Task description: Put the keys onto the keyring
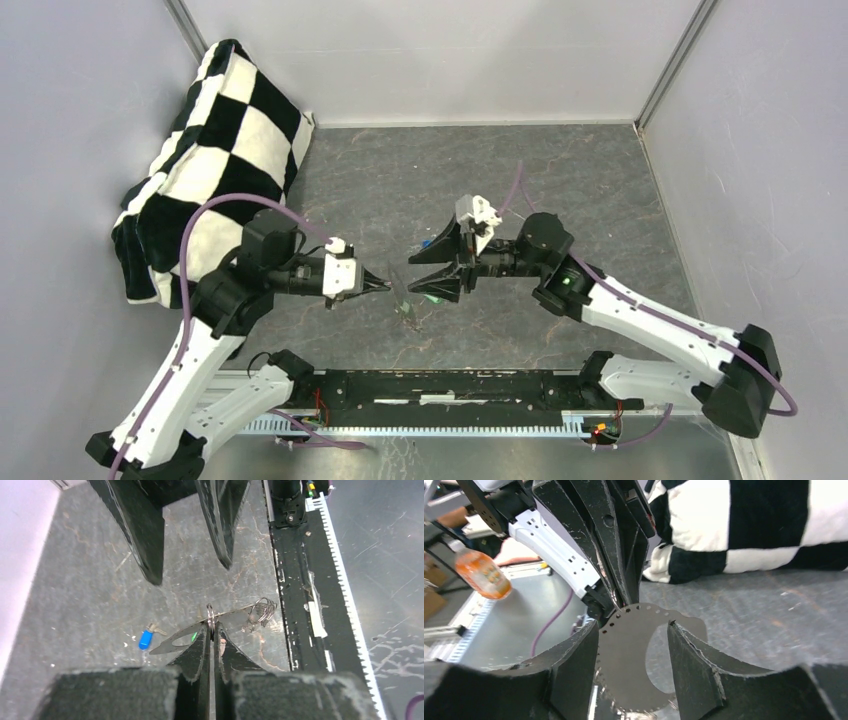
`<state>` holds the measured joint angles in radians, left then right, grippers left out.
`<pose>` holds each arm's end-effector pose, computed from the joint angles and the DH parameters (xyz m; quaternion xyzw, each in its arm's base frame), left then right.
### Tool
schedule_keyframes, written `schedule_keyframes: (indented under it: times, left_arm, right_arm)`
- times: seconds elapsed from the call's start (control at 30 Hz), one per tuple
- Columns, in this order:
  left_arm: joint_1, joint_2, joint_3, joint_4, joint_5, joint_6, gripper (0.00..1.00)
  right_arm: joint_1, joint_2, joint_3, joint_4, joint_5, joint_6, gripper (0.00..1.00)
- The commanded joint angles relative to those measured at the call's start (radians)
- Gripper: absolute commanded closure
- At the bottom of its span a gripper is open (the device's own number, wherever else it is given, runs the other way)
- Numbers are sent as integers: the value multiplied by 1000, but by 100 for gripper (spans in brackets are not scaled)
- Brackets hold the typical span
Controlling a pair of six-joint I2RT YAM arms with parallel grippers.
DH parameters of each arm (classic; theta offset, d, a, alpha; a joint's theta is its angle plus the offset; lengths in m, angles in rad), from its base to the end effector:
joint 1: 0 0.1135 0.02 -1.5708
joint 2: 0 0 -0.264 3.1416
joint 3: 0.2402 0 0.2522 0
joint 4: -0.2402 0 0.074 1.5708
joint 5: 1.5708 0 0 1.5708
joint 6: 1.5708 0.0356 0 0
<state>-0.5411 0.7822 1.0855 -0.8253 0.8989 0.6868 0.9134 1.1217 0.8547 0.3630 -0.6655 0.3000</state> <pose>0.0987 -0.0918 0.3821 0.6270 0.5119 -0.3423 0.4771 0.1409 0.2185 0.3543 -0.4224 0.5328 0.5793 0.4495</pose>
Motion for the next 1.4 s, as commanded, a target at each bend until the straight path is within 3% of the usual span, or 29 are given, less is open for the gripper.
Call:
schedule_keyframes:
  times: [0.0, 0.17, 0.4, 0.8, 1.1, 1.37]
  left_arm:
    - [-5, -25, -9, 3, 49, 194, 98]
    - [-6, -20, -4, -61, 73, 375, 98]
    - [-7, -7, 3, -61, 89, 536, 98]
    - [-7, 50, 78, -63, 209, 518, 98]
    - [-7, 75, 94, -63, 248, 542, 98]
    - [-7, 56, 72, -61, 253, 687, 98]
  right_arm:
    - [-1, -94, -9, -41, 22, -226, 40]
    - [-1, -130, -32, -43, 7, -372, 42]
    - [41, -104, -19, -60, -9, -489, 52]
    - [143, -97, -76, 56, 118, -565, 64]
    - [165, -108, -89, 107, 223, -565, 63]
    - [180, -115, -94, 95, 212, -569, 63]
